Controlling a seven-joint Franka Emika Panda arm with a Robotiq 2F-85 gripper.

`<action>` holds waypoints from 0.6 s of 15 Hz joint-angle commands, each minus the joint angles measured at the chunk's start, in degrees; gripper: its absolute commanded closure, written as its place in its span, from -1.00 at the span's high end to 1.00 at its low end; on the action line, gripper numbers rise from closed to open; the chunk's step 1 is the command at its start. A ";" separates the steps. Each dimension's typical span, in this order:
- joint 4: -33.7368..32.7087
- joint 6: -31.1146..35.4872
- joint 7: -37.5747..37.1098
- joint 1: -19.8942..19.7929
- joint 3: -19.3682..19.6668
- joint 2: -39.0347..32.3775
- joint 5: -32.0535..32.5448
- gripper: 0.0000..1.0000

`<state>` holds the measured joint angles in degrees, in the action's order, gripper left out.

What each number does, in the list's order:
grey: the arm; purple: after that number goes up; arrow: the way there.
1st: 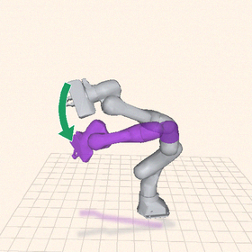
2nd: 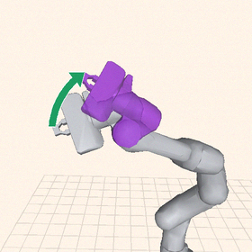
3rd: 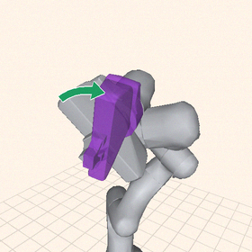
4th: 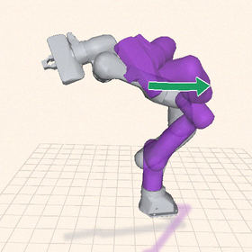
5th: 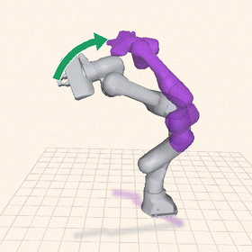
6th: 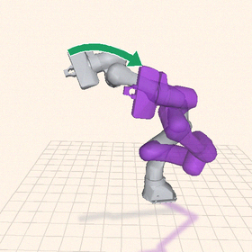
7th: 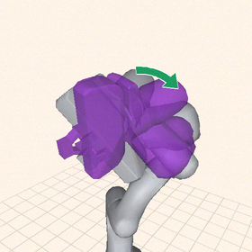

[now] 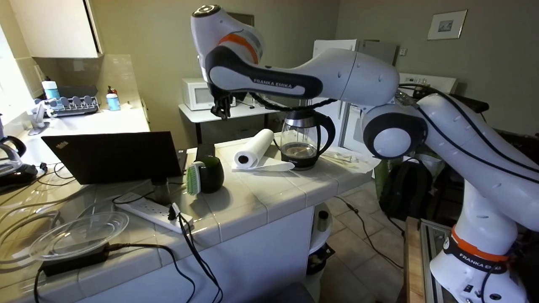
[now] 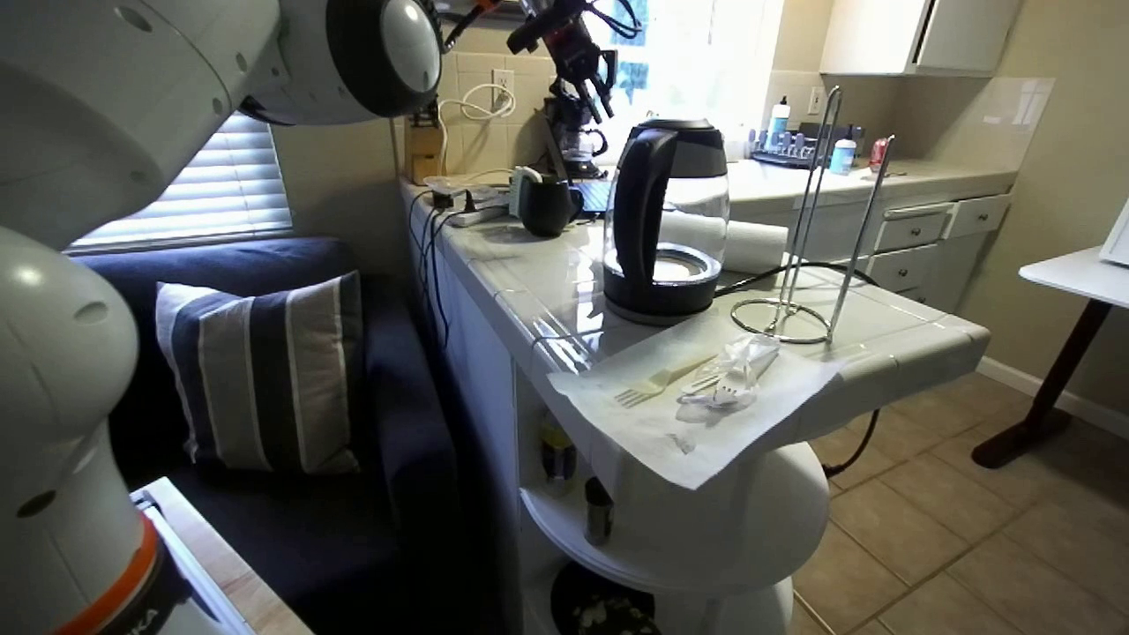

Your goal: Remove the paper towels from the rack and them on the table

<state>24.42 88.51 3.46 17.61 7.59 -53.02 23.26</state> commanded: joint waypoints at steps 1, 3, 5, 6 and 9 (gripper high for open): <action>-0.02 3.79 0.91 -4.17 -3.62 1.80 -7.70 0.12; 0.11 6.05 1.74 -6.42 -5.62 2.27 -11.74 0.39; 0.38 7.69 2.01 -9.09 -7.83 2.44 -16.13 0.70; 0.48 8.25 2.05 -10.36 -8.91 2.43 -18.30 0.87; 0.84 9.02 1.91 -10.42 -7.96 2.58 -18.38 0.81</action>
<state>24.24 97.14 5.31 7.08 -0.85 -51.03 5.26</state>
